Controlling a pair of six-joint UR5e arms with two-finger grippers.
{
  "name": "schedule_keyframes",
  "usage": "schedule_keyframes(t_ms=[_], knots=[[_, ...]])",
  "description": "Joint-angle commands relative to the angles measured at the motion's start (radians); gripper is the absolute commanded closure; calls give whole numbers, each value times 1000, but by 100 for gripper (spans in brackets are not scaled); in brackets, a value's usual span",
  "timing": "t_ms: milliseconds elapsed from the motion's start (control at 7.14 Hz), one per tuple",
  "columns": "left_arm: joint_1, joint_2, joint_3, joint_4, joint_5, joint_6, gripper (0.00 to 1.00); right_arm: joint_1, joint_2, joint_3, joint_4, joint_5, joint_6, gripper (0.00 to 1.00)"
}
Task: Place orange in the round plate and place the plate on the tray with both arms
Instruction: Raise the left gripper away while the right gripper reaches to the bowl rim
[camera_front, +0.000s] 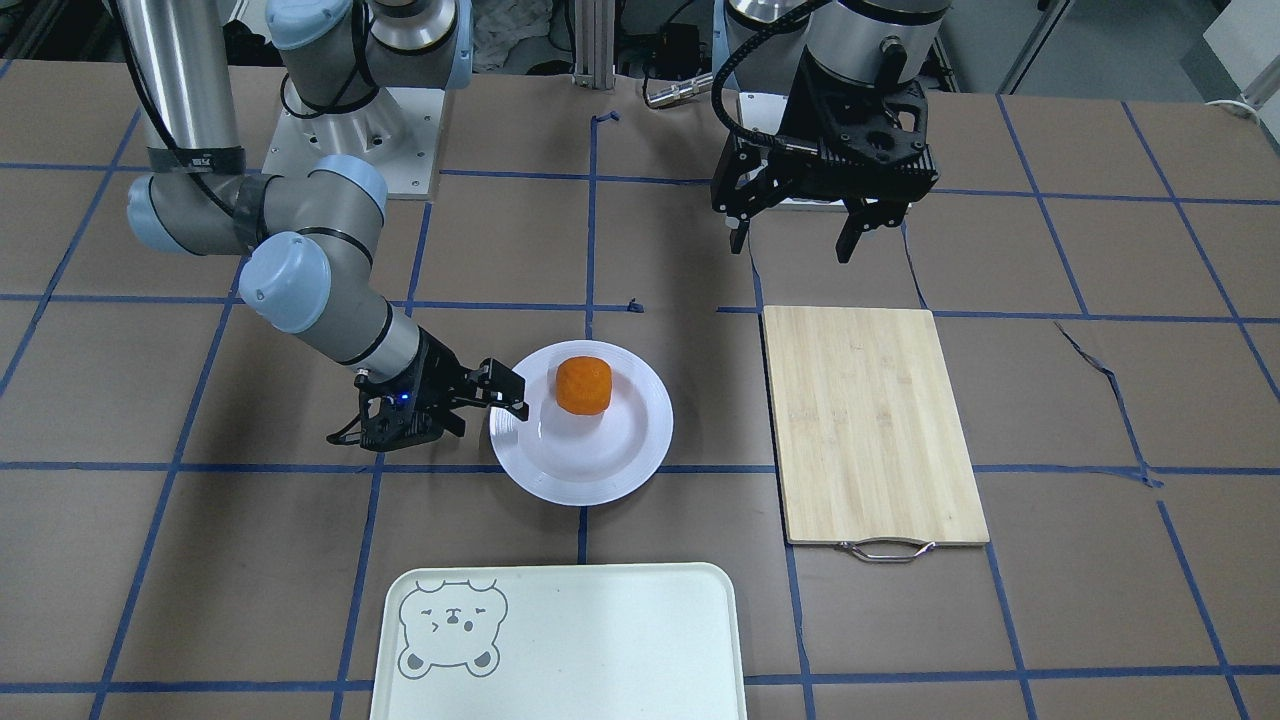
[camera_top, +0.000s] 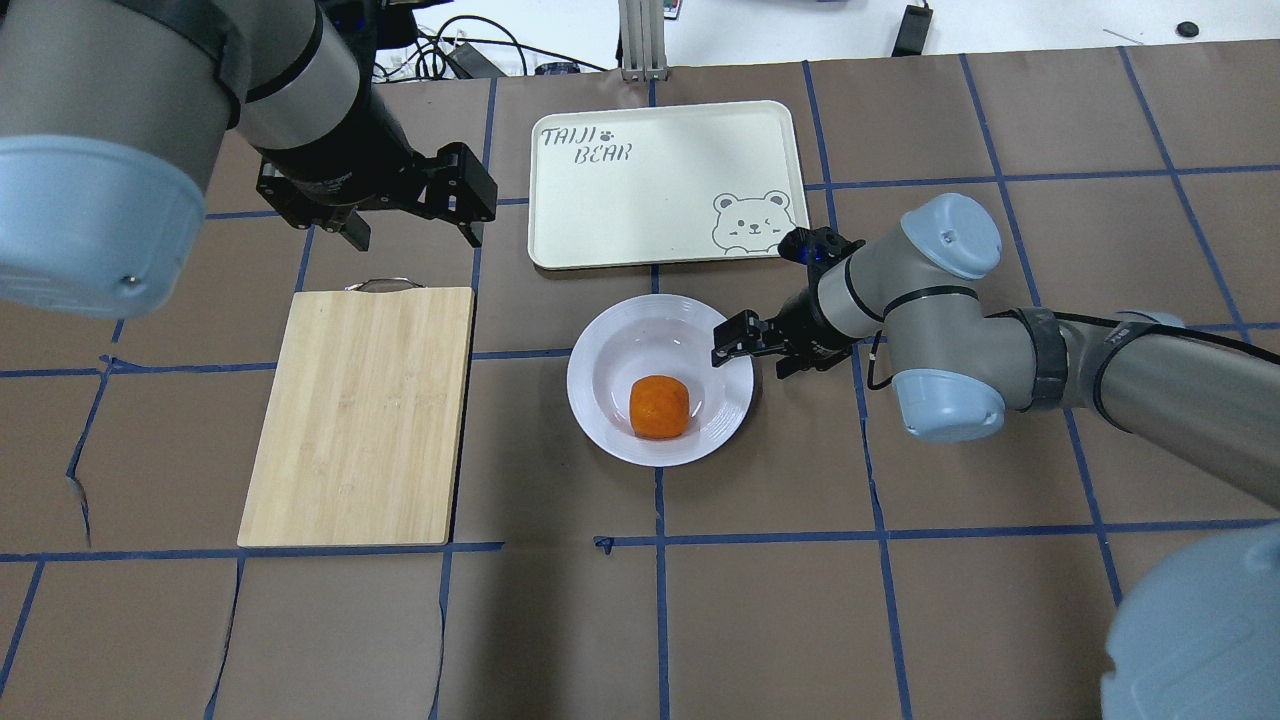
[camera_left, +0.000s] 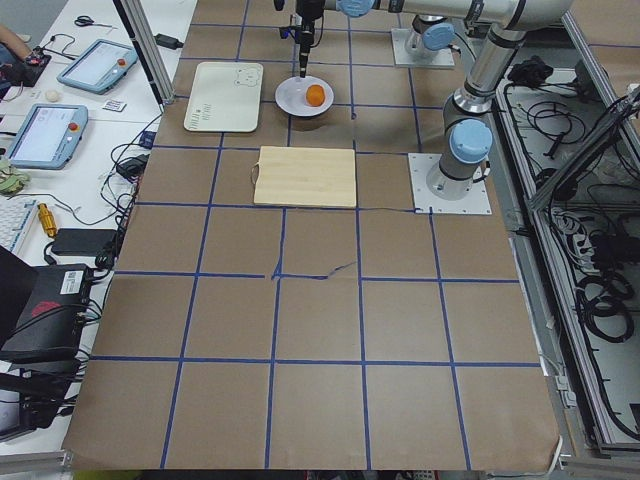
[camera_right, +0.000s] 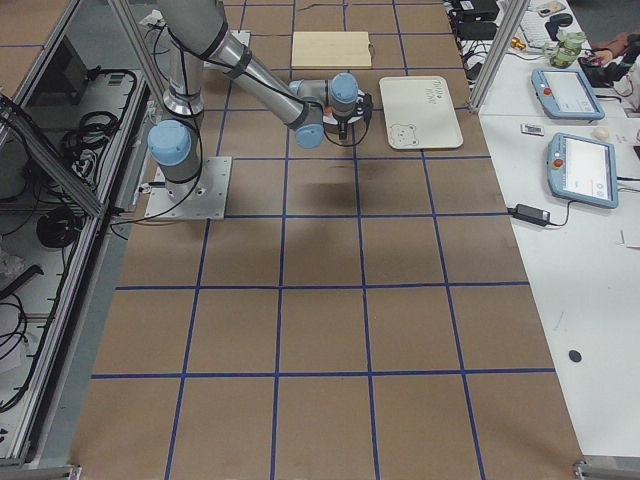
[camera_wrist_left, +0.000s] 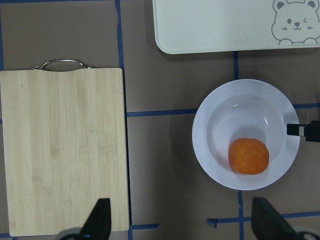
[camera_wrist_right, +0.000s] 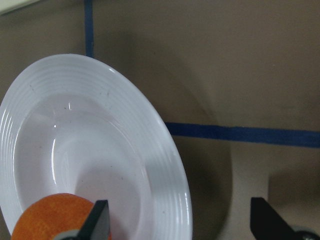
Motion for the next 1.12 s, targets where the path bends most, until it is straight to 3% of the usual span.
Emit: schedule_keyframes(t_ms=[0,560,700,980], knots=[[34,17,-18,-9,40,64,0,8,12,1,-1,18,99,0],[51,36,-10,-78,29,62,0,40,41,-4,-4,45,138,15],[54,36,-4,-81,32,62,0,45,41,-4,-4,40,167,27],[53,45,-13,-90,28,62,0,47,41,-4,-4,36,168,60]])
